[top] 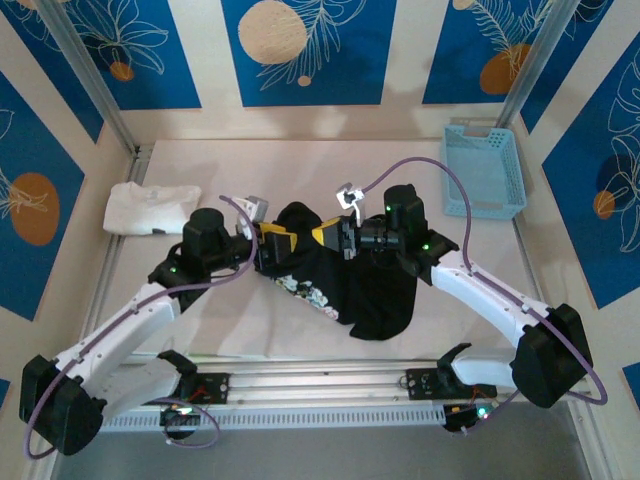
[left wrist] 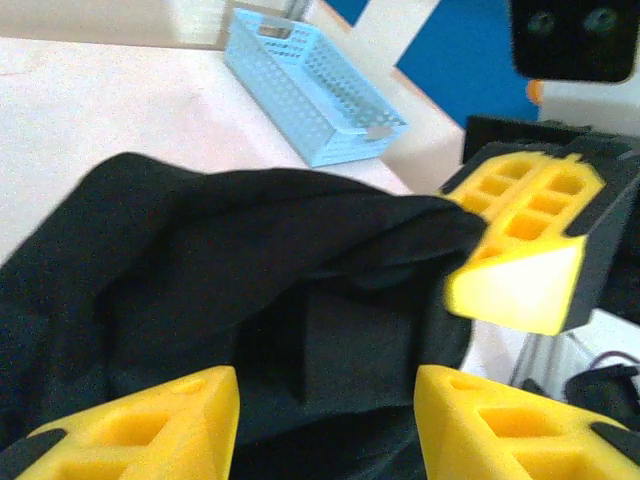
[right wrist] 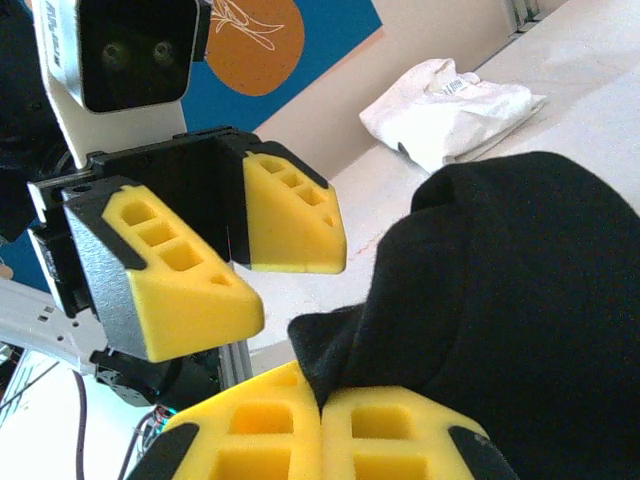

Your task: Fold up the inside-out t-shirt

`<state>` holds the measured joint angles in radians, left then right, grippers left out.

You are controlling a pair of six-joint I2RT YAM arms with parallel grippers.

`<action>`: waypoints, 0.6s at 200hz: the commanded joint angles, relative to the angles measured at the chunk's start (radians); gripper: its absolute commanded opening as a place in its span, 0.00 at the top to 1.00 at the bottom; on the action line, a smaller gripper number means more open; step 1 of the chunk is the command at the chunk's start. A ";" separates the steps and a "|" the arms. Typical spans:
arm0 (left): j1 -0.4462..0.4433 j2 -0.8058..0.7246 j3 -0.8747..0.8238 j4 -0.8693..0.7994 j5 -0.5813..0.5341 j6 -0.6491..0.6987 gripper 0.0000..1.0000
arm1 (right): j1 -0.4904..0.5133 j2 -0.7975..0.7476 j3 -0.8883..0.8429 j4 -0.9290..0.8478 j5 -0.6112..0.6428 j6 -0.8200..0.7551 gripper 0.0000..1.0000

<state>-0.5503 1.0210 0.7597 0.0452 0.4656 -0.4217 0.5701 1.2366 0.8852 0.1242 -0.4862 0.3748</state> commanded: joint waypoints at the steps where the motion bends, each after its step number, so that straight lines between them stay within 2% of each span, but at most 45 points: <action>1: -0.008 0.034 0.004 0.087 0.100 -0.054 0.51 | -0.005 -0.005 0.005 0.021 -0.008 0.013 1.00; 54: -0.009 0.080 0.008 0.106 0.123 -0.068 0.53 | -0.015 -0.025 -0.008 0.022 0.001 0.016 1.00; 74: -0.007 0.086 0.003 0.146 0.149 -0.086 0.68 | -0.018 -0.022 -0.012 0.030 0.004 0.025 1.00; 90: -0.008 0.087 0.003 0.165 0.159 -0.096 0.89 | -0.018 -0.019 -0.016 0.037 0.006 0.029 1.00; 113: -0.008 0.069 0.020 0.156 0.143 -0.090 1.00 | -0.016 -0.019 -0.012 0.004 0.051 0.014 1.00; 120: -0.008 0.062 0.025 0.158 0.137 -0.091 1.00 | -0.013 -0.020 -0.010 -0.014 0.078 0.008 1.00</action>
<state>-0.5526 1.1034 0.7597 0.1627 0.5838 -0.5102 0.5560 1.2358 0.8803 0.1268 -0.4671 0.3912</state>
